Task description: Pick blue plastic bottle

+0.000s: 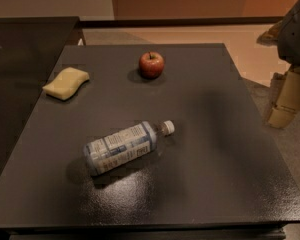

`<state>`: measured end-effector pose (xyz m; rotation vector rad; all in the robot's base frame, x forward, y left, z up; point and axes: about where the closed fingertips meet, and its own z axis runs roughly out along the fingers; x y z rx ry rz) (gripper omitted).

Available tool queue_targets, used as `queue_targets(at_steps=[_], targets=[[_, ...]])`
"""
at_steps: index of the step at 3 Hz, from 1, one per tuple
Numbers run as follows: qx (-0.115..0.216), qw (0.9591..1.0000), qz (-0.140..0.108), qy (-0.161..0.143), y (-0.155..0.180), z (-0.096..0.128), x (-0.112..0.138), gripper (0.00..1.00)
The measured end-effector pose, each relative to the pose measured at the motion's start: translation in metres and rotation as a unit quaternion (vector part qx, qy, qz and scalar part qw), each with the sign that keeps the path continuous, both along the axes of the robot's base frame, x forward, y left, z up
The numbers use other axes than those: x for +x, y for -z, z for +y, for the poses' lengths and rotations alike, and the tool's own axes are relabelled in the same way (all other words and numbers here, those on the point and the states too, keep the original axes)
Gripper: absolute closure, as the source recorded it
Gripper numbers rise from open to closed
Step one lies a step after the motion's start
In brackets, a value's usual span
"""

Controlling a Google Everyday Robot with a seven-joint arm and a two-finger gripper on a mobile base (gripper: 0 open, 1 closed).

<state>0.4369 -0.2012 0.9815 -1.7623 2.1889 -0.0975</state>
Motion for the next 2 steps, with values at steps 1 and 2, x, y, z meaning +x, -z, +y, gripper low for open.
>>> queue_targets(at_steps=[1, 2], targets=[[0.003, 0.9993, 0.003, -0.038, 0.003, 0.033, -0.003, 0.0], [0.002, 0.9964, 0.013, -0.084, 0.016, 0.074, -0.002, 0.0]])
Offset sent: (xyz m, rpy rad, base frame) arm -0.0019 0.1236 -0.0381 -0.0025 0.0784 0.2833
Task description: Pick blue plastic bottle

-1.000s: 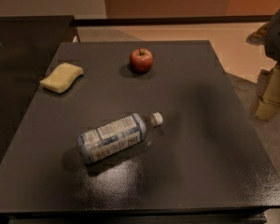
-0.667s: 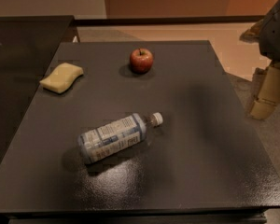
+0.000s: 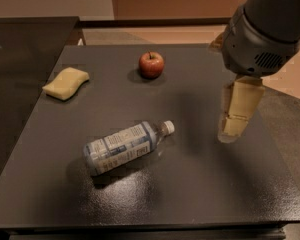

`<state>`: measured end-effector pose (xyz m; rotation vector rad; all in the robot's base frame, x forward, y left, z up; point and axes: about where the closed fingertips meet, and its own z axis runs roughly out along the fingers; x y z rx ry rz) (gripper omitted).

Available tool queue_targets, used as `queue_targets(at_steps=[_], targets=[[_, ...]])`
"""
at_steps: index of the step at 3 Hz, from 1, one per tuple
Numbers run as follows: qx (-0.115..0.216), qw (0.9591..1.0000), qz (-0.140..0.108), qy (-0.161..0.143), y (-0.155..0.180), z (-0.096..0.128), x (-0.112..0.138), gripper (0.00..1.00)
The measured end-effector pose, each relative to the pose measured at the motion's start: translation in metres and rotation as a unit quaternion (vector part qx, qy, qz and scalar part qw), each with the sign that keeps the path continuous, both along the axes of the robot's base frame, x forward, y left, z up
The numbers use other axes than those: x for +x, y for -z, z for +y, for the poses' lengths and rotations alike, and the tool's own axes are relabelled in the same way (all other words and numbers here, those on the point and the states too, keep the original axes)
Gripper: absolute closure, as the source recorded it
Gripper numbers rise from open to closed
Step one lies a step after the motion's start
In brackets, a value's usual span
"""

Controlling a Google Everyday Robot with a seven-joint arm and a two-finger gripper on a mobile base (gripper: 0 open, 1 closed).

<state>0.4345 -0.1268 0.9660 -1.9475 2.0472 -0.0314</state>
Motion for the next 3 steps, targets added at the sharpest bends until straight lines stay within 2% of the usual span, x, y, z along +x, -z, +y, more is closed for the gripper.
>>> queue_targets(at_steps=[1, 2, 3], targets=[[-0.006, 0.9985, 0.012, -0.053, 0.02, 0.04, 0.007, 0.0], [-0.011, 0.993, 0.018, -0.116, 0.044, 0.082, 0.008, 0.0], [-0.019, 0.9868, 0.025, -0.159, 0.065, 0.114, 0.005, 0.0]])
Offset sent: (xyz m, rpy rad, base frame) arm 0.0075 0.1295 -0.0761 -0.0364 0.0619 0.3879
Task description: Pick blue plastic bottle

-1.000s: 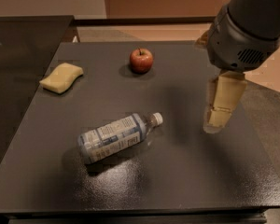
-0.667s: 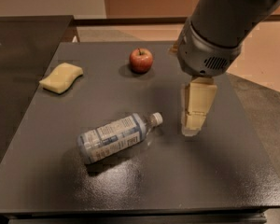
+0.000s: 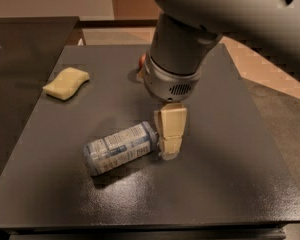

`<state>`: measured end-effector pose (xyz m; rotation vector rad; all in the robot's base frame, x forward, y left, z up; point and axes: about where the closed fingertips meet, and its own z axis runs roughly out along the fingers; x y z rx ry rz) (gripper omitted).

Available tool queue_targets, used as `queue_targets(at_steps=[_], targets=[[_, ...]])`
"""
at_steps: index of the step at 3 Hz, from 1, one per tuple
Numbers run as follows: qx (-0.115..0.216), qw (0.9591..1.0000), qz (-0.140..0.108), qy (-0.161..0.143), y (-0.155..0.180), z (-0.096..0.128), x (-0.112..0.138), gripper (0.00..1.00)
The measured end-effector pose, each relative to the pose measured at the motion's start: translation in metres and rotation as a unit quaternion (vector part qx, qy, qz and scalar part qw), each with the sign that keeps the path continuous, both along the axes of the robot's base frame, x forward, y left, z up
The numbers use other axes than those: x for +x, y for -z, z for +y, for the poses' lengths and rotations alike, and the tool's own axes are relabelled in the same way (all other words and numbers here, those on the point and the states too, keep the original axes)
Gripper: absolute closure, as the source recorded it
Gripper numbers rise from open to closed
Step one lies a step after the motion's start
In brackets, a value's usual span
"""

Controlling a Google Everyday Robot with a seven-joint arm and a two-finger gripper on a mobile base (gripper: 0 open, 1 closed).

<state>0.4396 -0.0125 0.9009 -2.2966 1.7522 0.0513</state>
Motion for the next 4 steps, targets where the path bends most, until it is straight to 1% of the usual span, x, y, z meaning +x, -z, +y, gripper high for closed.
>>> queue_targets(at_steps=[1, 2, 3, 4], targets=[[-0.014, 0.9994, 0.014, -0.028, 0.023, 0.019, -0.007, 0.0], [-0.026, 0.9982, 0.024, -0.05, 0.037, 0.03, -0.013, 0.0], [-0.033, 0.9969, 0.029, -0.065, 0.047, 0.038, -0.018, 0.18], [-0.038, 0.9961, 0.034, -0.072, 0.051, 0.041, -0.02, 0.41]])
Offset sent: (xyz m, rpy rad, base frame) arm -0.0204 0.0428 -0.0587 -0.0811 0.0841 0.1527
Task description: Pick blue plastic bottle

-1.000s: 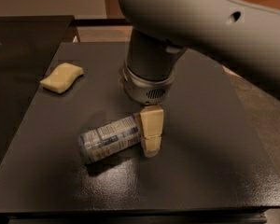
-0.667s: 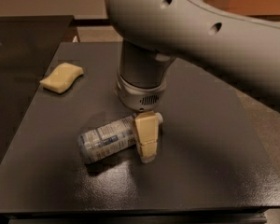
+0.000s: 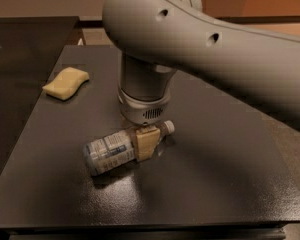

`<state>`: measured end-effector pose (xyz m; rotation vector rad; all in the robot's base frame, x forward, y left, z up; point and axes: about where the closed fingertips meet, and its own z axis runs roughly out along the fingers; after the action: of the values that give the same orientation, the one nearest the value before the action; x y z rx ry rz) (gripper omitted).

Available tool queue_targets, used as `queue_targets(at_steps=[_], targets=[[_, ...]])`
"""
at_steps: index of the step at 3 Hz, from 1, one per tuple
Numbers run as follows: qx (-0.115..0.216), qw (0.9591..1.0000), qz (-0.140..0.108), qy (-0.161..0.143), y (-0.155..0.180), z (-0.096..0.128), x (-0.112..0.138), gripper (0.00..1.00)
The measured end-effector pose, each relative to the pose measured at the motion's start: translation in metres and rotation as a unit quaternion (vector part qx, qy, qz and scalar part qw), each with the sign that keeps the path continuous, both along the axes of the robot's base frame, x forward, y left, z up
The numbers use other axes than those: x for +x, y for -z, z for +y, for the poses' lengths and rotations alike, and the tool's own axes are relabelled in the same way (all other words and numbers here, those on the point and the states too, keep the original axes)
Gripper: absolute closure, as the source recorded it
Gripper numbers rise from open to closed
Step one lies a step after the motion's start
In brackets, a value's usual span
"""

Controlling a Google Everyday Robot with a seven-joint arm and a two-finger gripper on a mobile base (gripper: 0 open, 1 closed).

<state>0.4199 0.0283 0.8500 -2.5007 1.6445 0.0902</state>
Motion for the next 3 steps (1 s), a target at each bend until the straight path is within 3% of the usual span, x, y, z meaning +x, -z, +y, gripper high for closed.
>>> queue_targets(at_steps=[2, 3], targets=[[-0.006, 1.0, -0.003, 0.003, -0.014, 0.0, 0.005, 0.87], [0.003, 0.9999, -0.014, 0.008, -0.041, -0.002, 0.013, 1.0]])
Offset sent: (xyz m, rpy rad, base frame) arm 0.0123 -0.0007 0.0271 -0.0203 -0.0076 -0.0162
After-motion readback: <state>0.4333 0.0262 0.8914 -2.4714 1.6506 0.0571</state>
